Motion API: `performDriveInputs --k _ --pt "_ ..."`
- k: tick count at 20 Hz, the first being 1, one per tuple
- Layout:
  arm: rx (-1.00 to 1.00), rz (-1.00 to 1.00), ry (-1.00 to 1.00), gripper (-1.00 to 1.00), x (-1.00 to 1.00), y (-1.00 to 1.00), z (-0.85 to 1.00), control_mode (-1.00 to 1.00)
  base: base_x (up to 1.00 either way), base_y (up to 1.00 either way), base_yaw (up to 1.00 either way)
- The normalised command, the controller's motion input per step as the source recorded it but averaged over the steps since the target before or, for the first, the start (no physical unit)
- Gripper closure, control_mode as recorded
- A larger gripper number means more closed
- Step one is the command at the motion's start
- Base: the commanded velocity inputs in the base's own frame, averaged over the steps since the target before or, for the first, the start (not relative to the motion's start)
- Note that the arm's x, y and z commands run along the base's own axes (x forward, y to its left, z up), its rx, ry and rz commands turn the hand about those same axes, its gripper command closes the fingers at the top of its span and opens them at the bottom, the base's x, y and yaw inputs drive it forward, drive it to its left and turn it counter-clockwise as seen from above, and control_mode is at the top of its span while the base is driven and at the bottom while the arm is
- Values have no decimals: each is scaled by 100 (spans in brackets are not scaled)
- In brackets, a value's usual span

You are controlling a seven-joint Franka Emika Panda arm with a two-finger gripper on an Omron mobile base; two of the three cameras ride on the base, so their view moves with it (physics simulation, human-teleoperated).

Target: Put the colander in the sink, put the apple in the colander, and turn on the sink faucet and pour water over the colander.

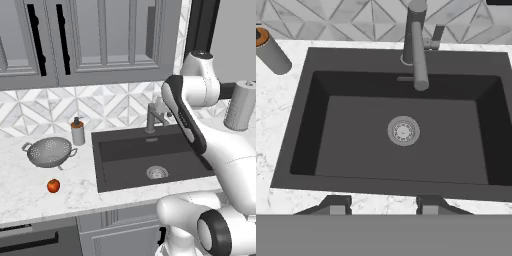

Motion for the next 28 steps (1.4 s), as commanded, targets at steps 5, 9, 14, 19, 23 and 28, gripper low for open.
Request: performDriveInputs --k 5,9,14,19,23,28 --pt "0 0 0 -100 -24 12 -6 -100 0 0 0" --pt "0 0 0 -100 -59 64 -18 -100 0 0 0" --pt "0 -6 0 -100 -37 96 -19 -100 0 0 0" --pt "0 -18 0 -100 -19 100 -29 -100 0 0 0" --pt "0 -22 0 -100 -12 100 -43 -100 0 0 0" --pt "0 -29 0 -100 1 86 -28 -100 0 0 0"
